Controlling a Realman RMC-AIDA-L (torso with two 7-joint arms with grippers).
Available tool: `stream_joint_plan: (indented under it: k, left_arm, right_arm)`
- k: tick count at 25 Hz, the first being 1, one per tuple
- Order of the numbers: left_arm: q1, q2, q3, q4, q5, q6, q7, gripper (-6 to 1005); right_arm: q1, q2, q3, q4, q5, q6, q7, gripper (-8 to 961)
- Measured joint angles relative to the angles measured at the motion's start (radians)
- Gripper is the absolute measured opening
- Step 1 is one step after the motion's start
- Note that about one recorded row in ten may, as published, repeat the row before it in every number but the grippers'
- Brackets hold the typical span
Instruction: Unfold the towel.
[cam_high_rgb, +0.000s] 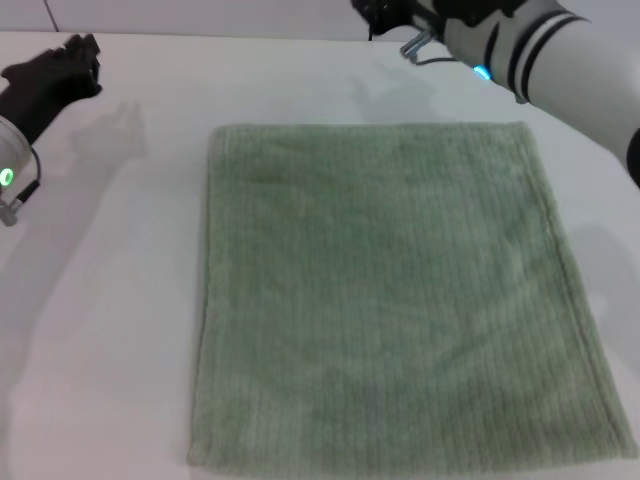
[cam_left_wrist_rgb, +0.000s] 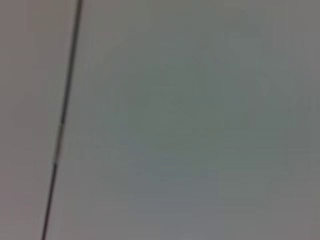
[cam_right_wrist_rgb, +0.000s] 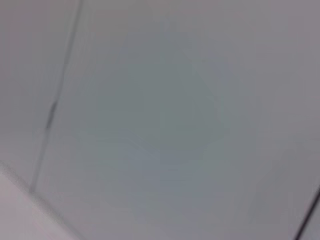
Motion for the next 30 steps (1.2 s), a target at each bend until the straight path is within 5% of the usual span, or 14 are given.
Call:
stream_joint_plan:
  k: [11,17,19,23,30]
  left_arm:
    - [-0.011,-0.005,-0.142,-0.07,-0.007,0.132,0.05,246]
    - [-0.034,-0.012,-0.232,-0.129,-0.017,0.208,0.118,452]
    - [-0.076,-0.014,-0.309,-0.261,-0.089,0.349,0.288,532]
    - [-0.115,-0.015,-0.346,-0.359,-0.148,0.42,0.402,716]
    - [-0.142,-0.015,-0.367,-0.422,-0.215,0.439,0.444,832]
  right_arm:
    - [-0.021,0.002,-0.196,0.349,0.086,-0.763,0.11,671]
    - [0.009,0.0,-0.199,0.516,0.087,-0.945,0.292,738]
    - [0.014,-0.001,-0.194,0.559,0.087,-0.992,0.312,761]
    - [0.019,0.001,-0.182,0.605,0.09,-1.048,0.314,781]
    - [0.019,0.001,-0.17,0.644,0.091,-1.06,0.314,777]
